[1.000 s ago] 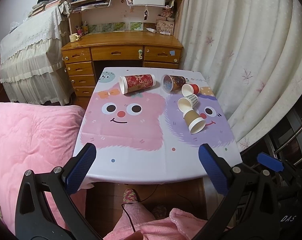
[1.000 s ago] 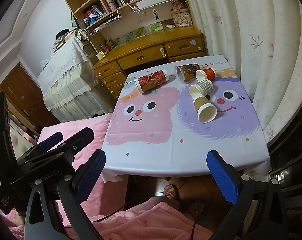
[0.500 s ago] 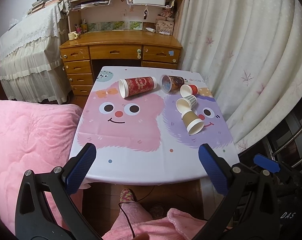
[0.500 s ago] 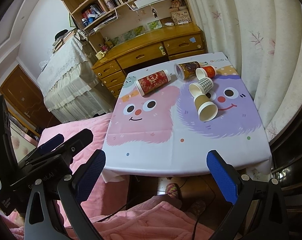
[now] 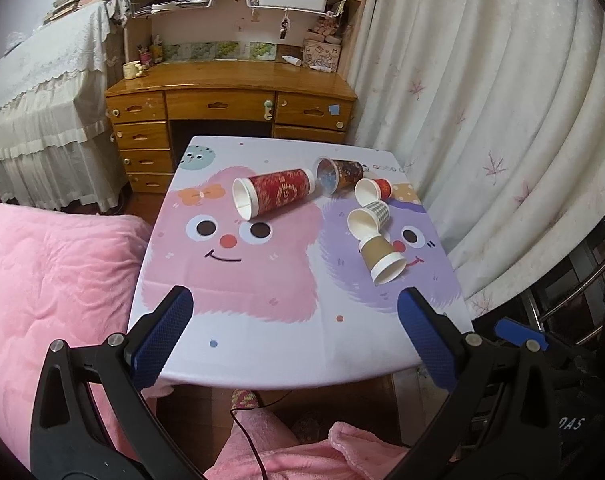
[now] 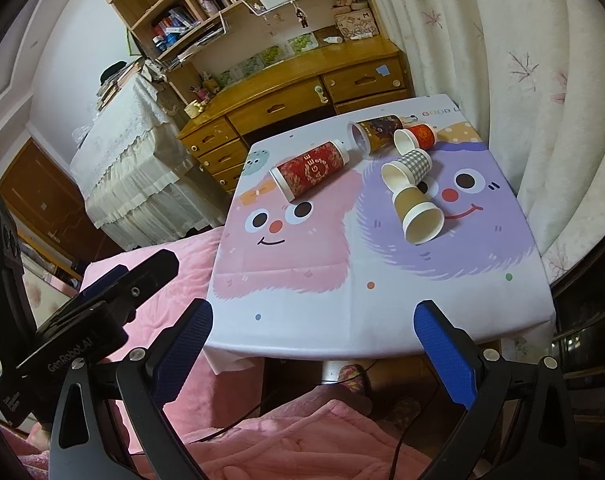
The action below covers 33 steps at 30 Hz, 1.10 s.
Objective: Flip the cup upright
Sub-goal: 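Move the left tool toward the grey checkered cup lying on its side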
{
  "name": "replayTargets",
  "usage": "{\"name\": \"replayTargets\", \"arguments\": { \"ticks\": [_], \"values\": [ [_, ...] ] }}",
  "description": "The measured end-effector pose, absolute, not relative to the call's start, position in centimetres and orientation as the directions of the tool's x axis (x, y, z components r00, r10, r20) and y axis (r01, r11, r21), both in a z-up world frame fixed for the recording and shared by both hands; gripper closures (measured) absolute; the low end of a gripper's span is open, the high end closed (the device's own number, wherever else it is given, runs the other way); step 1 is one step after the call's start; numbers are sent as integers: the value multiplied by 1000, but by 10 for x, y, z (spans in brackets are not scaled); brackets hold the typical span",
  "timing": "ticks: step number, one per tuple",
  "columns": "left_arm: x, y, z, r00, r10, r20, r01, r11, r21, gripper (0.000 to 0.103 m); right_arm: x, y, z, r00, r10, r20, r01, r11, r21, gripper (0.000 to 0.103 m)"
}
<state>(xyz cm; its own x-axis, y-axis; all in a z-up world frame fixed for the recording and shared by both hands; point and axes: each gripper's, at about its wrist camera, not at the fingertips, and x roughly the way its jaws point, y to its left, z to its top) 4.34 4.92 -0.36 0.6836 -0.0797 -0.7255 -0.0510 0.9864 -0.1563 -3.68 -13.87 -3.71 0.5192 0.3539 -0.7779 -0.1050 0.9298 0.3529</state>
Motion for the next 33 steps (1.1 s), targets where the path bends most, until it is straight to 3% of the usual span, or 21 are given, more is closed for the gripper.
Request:
{"name": "replayTargets", "arguments": {
  "ticks": [10,23,28,33],
  "values": [
    [118,94,-5,646,-178,-742,46,980,-194,5,35,-102,-41,507,316,-802,-28,936,352,1],
    [190,83,-42,520,-303,-799,78,948,-309,6,93,-84,-38,583,146,-799,-69,989,130,1],
    [205,50,-51,509,-285,-812,19,947,-320,6,112,-127,-50,583,132,-802,-107,991,85,1],
    [221,6,-67,486,-248,-838,-156,919,-362,6,142,-186,-63,543,191,-818,-191,976,101,1]
  ]
}}
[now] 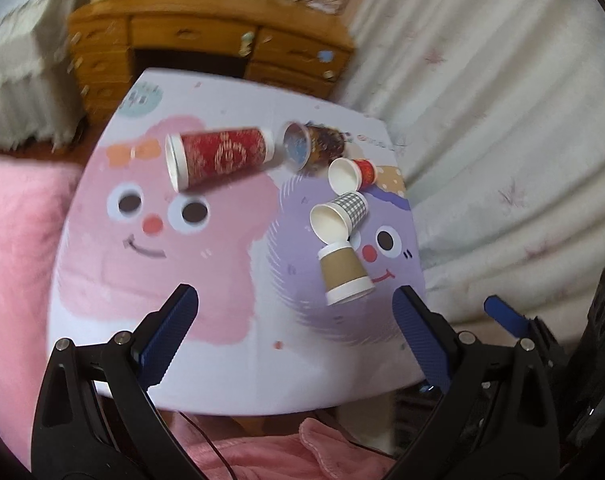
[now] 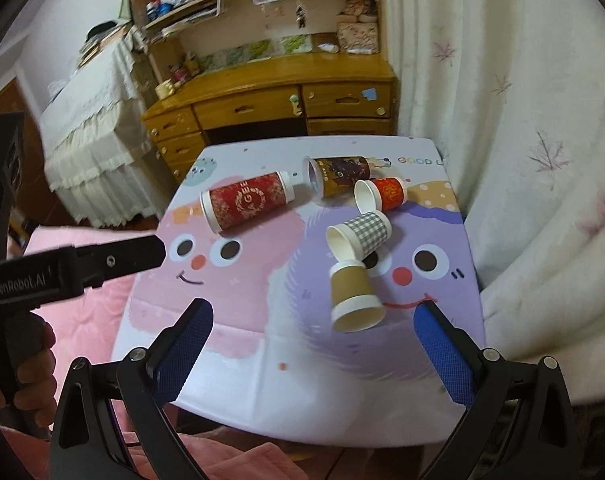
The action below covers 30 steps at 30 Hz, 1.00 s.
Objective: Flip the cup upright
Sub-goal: 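Move the left tool toward the grey checkered cup lying on its side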
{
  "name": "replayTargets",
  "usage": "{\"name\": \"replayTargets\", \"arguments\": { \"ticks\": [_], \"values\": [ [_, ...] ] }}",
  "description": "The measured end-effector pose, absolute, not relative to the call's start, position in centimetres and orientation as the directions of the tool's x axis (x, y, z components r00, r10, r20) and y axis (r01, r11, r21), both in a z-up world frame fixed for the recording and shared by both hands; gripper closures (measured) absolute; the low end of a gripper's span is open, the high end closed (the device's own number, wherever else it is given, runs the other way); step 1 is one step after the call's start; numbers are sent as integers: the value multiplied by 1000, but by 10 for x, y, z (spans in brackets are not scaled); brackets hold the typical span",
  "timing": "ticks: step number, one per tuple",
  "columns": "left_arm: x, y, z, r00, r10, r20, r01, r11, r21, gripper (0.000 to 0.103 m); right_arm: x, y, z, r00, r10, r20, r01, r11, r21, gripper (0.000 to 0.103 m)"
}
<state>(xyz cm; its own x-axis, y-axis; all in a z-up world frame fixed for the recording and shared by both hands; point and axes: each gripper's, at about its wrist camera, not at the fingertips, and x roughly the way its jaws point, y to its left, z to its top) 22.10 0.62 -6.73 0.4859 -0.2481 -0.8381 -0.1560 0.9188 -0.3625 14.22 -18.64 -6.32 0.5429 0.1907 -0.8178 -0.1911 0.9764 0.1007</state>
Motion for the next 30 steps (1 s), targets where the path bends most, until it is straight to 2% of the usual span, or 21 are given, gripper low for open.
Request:
{"name": "replayTargets", "arguments": {
  "ticks": [9,16,23,30],
  "values": [
    [256,-66,-108,418,-233,-878,-478,766,-431,7,216,-290,-97,488,232,-841,-361,931,47,1],
    [292,-94,-157,434,-311,-846,-715,452,-533,8,278,-342,-121,480,230,-846,-397,918,24,1],
    [326,-118,-217,445,-341,-828,-839,166,-519,11,346,-365,-148,419,293,-859,-373,919,131,1],
    [348,-125,-266,455,-339,-823,-885,-67,-461,14,388,-380,-178,402,284,-871,-341,929,145,1]
  ]
}}
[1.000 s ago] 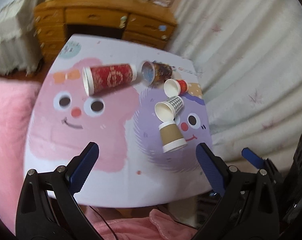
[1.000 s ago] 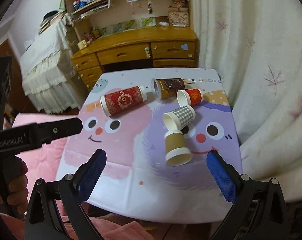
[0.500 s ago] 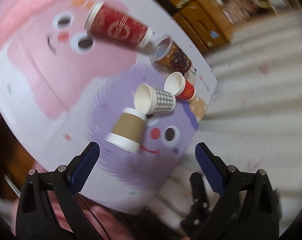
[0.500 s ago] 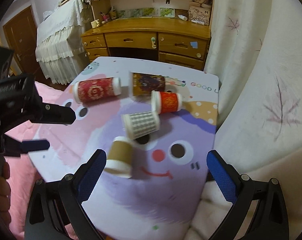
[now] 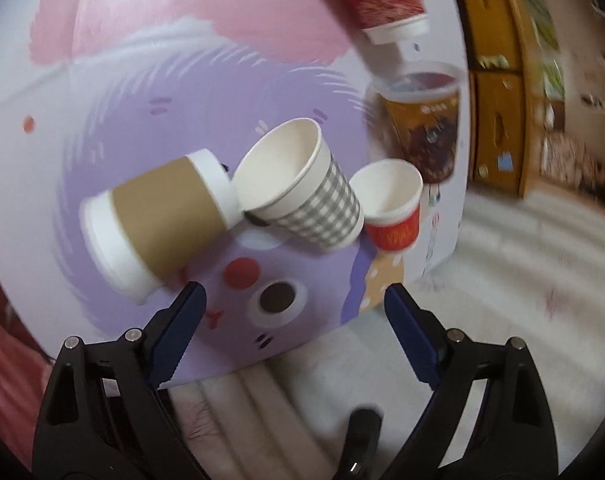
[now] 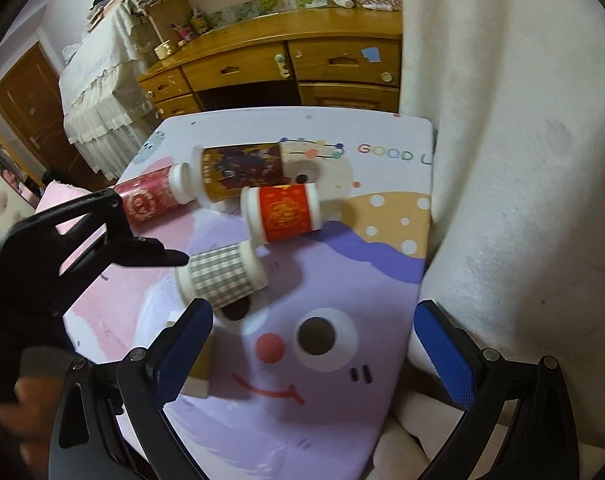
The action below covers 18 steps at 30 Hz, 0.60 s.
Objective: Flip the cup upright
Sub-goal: 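Move the left tool toward the grey checkered cup lying on its side, then close the left tool on the checkered cup's rim and lift it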
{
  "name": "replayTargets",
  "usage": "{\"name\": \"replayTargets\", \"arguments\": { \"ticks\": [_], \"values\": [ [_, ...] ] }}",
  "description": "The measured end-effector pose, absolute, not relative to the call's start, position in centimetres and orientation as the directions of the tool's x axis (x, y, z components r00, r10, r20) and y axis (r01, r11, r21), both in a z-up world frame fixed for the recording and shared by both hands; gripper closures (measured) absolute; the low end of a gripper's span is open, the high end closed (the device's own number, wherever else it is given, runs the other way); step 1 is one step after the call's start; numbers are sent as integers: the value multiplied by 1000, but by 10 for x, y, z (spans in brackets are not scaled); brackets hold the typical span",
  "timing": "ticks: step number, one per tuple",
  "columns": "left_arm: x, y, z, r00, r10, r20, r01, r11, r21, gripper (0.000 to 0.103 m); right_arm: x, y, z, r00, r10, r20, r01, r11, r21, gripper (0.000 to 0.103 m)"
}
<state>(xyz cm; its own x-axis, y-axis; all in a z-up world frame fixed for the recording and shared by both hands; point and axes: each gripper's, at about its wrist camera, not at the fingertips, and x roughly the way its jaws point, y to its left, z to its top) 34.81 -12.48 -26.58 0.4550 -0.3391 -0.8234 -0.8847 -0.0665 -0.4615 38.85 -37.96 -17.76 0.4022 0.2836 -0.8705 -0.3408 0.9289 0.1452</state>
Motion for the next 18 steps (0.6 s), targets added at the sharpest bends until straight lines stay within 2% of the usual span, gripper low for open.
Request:
{"name": "replayTargets", "arguments": {
  "ticks": [11,18],
  "values": [
    [376,-119,-304,482,-275,-832,-873,-236,-427,15,404,-413,-199,388,252,-886,-310,941,132,1],
    [387,-111,-328,482,-261,-836,-864,-299,-405,24,405,-426,-204,383,244,-891,-283,949,138,1]
  ]
}}
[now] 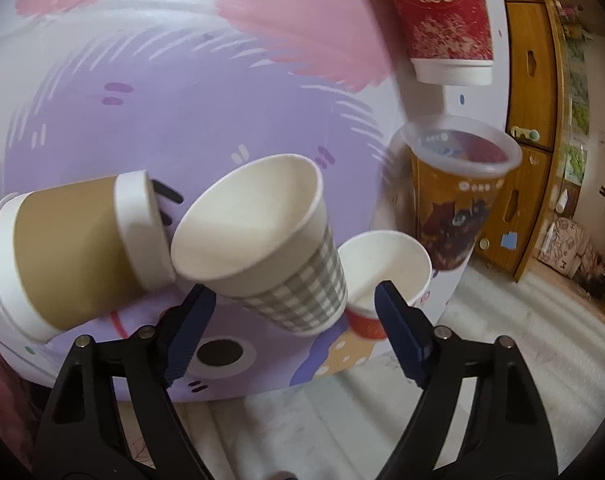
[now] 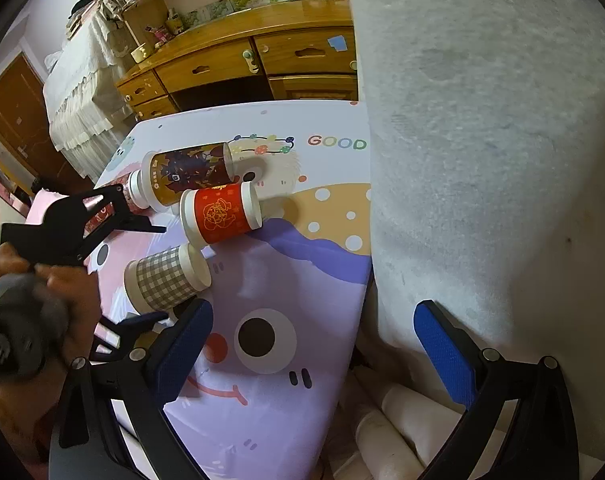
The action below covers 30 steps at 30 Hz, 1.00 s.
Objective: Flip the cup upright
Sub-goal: 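Close the left tool on the checkered cup's rim and lift it, then rotate the checkered cup mouth-up with the left tool while the right tool approaches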
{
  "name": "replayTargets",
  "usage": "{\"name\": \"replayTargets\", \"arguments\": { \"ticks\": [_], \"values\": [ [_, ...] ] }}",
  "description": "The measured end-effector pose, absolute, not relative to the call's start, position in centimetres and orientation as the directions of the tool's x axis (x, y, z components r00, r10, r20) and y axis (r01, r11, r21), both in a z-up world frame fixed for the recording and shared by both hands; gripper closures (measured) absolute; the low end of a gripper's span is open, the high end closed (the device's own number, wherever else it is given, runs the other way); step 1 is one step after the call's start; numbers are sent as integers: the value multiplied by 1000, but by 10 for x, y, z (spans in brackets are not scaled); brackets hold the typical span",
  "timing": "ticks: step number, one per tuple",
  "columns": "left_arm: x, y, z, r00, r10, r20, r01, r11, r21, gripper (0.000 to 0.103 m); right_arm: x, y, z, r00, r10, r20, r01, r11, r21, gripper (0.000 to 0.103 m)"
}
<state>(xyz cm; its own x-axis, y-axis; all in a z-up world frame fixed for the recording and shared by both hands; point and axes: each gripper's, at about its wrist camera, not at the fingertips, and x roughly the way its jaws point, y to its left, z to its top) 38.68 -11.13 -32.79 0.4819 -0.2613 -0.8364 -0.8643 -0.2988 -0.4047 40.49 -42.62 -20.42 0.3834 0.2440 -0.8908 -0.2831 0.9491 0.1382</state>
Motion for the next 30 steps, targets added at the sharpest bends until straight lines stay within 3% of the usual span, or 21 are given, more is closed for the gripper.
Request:
{"name": "replayTargets", "arguments": {
  "ticks": [3,5,17,25,30],
  "values": [
    [392,-106,-336,481,-251,-840,-865,-294,-408,29,404,-428,-206,388,242,-889,-282,950,136,1],
    [398,-102,-339,487,-261,-834,-864,-282,-416,37,402,-430,-207,388,236,-891,-282,951,129,1],
    [407,-83,-311,512,-328,-793,-857,-133,-498,42,386,-431,-202,383,231,-894,-266,955,133,1],
    [405,-48,-255,434,-440,-786,-832,138,-537,42,365,-410,-193,384,271,-882,-256,950,180,1],
    [384,-14,-227,300,-473,-829,-781,377,-498,42,346,-384,-190,350,316,-882,-251,939,236,1]
  ]
}}
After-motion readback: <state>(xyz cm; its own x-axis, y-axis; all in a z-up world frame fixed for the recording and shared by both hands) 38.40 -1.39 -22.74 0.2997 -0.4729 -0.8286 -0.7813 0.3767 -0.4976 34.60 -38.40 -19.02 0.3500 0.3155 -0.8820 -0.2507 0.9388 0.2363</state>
